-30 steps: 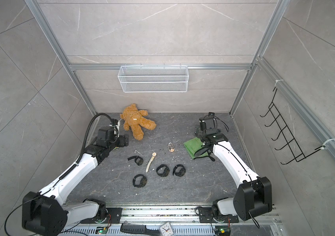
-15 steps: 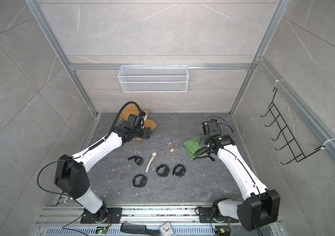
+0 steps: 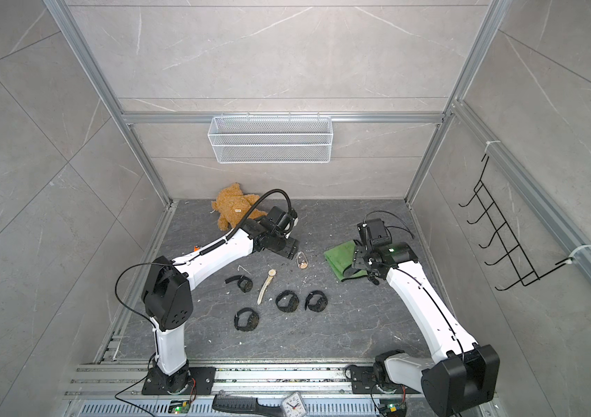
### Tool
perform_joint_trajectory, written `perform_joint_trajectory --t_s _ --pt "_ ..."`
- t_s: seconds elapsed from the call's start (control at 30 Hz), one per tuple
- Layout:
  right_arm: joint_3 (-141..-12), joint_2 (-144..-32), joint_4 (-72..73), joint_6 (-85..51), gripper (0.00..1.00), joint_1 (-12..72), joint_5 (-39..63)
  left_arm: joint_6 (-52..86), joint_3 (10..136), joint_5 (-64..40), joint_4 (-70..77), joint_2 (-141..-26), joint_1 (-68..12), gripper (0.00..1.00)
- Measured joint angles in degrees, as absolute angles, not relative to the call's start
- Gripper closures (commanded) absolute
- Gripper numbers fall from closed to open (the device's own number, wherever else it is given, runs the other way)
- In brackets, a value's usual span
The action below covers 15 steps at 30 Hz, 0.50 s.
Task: Wipe the watch dial
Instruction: Pick up the watch at the center of the board.
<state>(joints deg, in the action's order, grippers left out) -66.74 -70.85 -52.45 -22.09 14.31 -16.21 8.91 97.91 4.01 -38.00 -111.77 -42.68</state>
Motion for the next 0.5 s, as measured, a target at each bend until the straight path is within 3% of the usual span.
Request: perform_joint_trajectory --t_s 0.5 --pt "-64.71 -70.72 -52.53 -25.02 0.25 14.31 -14.52 9.47 104.22 7.66 -44.21 -117.69 -46.52 0.31"
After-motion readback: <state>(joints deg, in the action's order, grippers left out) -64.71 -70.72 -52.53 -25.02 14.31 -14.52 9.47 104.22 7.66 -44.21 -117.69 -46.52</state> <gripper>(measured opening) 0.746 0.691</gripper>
